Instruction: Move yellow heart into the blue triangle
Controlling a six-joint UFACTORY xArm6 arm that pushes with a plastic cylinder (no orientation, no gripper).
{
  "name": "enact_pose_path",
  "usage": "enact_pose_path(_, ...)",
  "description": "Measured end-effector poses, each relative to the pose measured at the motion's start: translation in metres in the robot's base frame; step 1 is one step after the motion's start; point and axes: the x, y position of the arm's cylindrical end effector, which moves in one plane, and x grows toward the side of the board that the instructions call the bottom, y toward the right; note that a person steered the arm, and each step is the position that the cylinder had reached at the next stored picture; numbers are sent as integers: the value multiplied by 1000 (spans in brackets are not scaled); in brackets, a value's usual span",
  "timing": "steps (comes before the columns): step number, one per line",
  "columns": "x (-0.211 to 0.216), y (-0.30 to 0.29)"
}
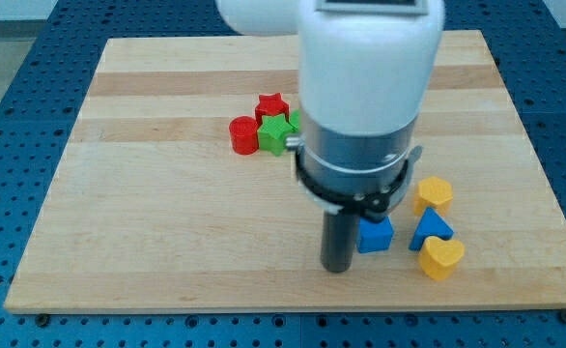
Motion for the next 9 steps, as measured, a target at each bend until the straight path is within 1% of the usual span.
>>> enact_pose_path(1, -22, 17)
enact_pose_path(2, -34, 28)
enact_pose_path(3, -19, 28)
enact_pose_path(4, 18, 35)
enact_pose_path(5, 43, 57)
enact_pose_path(6, 43, 67)
enact_pose_path(8, 15, 74)
enact_pose_path(9, 18, 78)
